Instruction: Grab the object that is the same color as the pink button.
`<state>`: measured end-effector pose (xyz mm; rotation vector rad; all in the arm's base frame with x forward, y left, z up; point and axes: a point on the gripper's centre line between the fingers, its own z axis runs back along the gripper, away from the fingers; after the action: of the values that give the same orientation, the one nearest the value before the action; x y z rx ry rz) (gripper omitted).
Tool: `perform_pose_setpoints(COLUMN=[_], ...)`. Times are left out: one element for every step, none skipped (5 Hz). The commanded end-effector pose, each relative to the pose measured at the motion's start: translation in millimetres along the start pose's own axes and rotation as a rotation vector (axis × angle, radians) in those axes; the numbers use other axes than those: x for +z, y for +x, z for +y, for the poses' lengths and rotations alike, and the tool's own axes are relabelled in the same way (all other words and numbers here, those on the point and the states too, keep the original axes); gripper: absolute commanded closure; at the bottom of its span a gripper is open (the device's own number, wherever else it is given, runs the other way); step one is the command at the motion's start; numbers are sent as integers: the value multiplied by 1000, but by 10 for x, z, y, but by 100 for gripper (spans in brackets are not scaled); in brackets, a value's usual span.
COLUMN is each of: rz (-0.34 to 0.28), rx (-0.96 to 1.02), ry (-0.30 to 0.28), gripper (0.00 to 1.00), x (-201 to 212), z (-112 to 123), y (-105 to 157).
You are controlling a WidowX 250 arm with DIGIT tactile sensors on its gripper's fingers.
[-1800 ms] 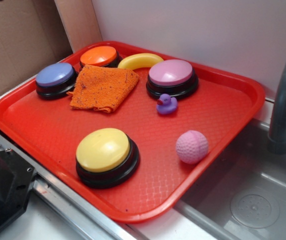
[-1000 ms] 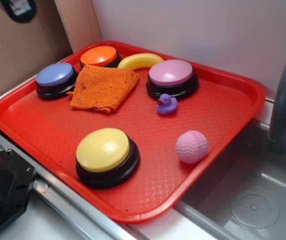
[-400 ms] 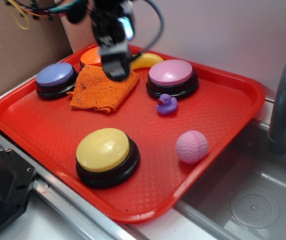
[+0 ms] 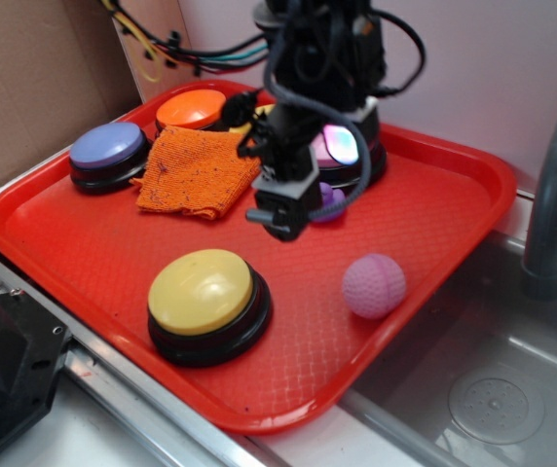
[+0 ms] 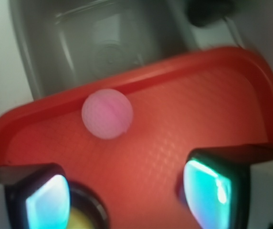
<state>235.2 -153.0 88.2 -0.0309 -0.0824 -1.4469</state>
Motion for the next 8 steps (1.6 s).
perform_pose_setpoints(rz=[26,76,68,71,31,-14,6,53], rx=[-146,-131,-128,-109,-95,34,285,532], ry=[-45,-45,-68,-38,-45,-42,-40,13], gripper=[0,0,0,98,100,100,100,100], x=[-266,-450,-556,-581,-546,-345,39,445], z=[-139,-174,-202,-206,-159,-57,72,97], y=[239,270,242,245,184,31,-242,-594])
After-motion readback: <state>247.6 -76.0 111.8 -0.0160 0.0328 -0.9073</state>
